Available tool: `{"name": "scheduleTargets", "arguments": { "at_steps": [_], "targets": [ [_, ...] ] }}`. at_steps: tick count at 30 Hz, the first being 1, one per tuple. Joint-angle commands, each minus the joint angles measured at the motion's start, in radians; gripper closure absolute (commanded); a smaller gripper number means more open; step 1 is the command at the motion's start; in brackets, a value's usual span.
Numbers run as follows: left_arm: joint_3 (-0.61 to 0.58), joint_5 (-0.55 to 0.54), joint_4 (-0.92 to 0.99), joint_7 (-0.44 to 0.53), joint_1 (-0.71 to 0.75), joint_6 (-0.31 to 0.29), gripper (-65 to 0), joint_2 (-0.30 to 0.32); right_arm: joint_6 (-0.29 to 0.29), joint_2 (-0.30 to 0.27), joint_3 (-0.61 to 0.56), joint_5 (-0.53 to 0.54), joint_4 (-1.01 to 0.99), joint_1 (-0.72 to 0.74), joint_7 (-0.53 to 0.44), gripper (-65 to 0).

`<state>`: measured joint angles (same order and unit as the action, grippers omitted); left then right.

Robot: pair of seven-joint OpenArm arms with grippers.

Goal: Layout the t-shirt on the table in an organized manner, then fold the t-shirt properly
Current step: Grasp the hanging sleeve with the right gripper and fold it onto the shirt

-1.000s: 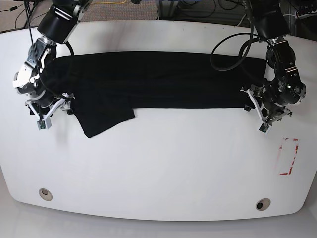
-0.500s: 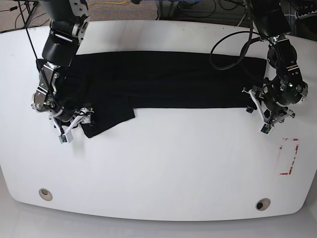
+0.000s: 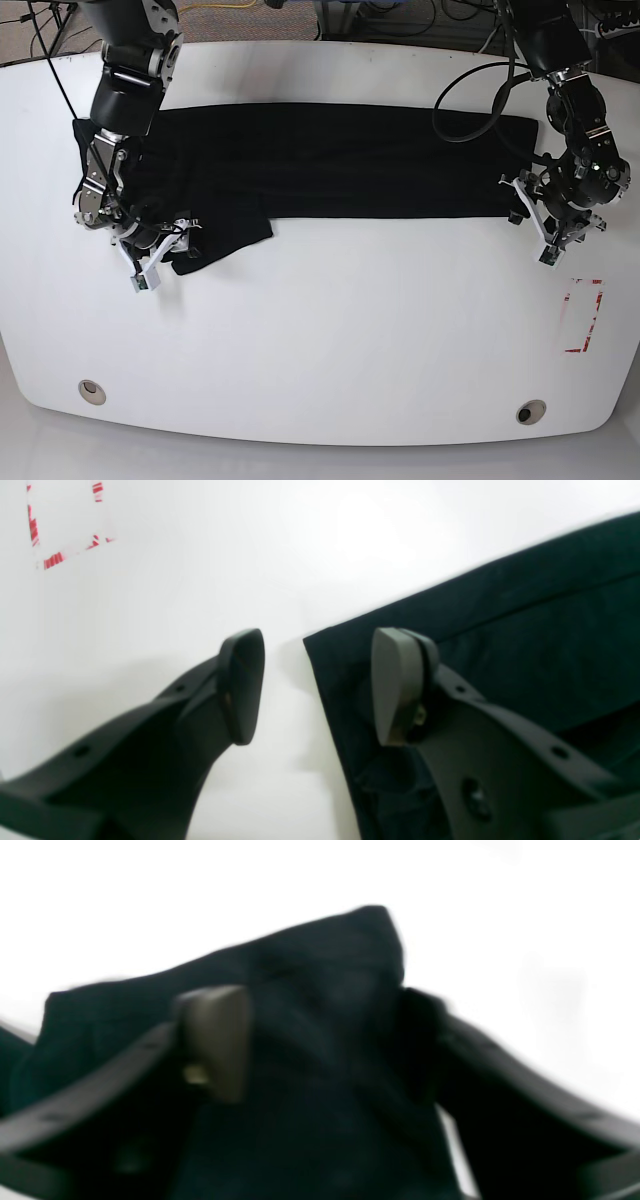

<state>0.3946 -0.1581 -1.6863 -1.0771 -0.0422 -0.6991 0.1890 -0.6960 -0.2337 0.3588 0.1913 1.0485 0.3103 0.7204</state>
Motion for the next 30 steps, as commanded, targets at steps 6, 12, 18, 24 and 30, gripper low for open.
{"name": "scheduleTargets", "arguments": {
  "at_steps": [6, 12, 18, 24, 30],
  "targets": [
    [0.016, -0.011, -0.016, 0.015, -0.015, 0.001, -32.5, 0.011, -0.002, 0.020, -0.001, 0.000, 0.011, 0.000, 0.018, -25.4],
    [0.016, -0.008, -0.015, 0.015, -0.015, 0.001, -32.5, 0.011, -0.002, 0.021, -0.001, 0.009, 0.011, -0.001, 0.020, -17.1],
    [0.016, -0.008, -0.013, 0.015, -0.015, 0.001, -32.5, 0.011, -0.002, 0.021, -0.001, 0.023, 0.036, 0.000, 0.034, 0.0],
    [0.016, -0.007, -0.011, 0.015, -0.015, 0.001, -32.5, 0.011, -0.002, 0.021, -0.031, 0.092, 0.281, -0.050, 0.156, 0.0],
    [0.016, -0.007, -0.011, 0.015, -0.015, 0.001, -32.5, 0.011, -0.002, 0.018, -0.043, 0.253, 0.519, -0.115, 0.325, 0.0]
  ]
}}
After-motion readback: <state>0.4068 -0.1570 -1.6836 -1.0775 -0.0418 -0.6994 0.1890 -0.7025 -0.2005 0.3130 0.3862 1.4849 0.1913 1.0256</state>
